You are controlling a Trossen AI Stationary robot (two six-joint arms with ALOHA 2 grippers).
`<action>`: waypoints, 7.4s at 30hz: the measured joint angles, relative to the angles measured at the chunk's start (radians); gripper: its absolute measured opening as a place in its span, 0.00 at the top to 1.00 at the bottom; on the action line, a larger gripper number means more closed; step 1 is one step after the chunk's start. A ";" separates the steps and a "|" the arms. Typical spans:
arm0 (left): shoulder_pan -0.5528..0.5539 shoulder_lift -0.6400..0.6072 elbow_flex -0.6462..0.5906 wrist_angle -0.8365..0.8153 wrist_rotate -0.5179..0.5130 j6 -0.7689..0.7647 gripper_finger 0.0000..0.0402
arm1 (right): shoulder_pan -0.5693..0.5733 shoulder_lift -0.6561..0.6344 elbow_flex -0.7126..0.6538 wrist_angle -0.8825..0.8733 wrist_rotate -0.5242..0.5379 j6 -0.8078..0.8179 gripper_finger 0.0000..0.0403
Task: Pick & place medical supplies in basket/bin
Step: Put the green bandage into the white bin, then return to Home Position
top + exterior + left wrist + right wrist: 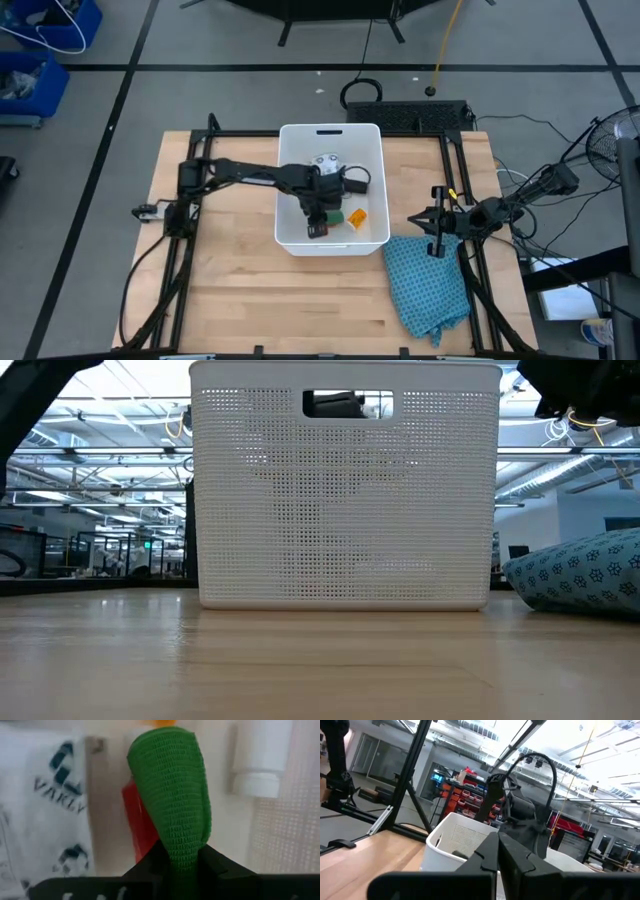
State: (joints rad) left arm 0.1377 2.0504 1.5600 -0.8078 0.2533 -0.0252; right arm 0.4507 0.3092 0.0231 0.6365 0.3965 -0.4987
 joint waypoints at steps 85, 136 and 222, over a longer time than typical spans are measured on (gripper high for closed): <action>0.012 -1.908 -1.550 0.976 -0.123 0.173 1.00 | -0.370 -0.002 -0.009 -0.071 -0.373 0.374 1.00; 0.011 -1.908 -1.550 0.892 -0.124 0.147 0.91 | -0.370 -0.001 -0.009 0.000 -0.372 0.356 1.00; 0.012 -1.907 -1.549 0.892 -0.124 0.147 0.91 | -0.371 -0.001 -0.009 -0.001 -0.372 0.356 1.00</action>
State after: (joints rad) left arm 0.1493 0.1432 0.0109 0.0842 0.1291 0.1223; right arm 0.0799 0.3082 0.0141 0.6359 0.0246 -0.1425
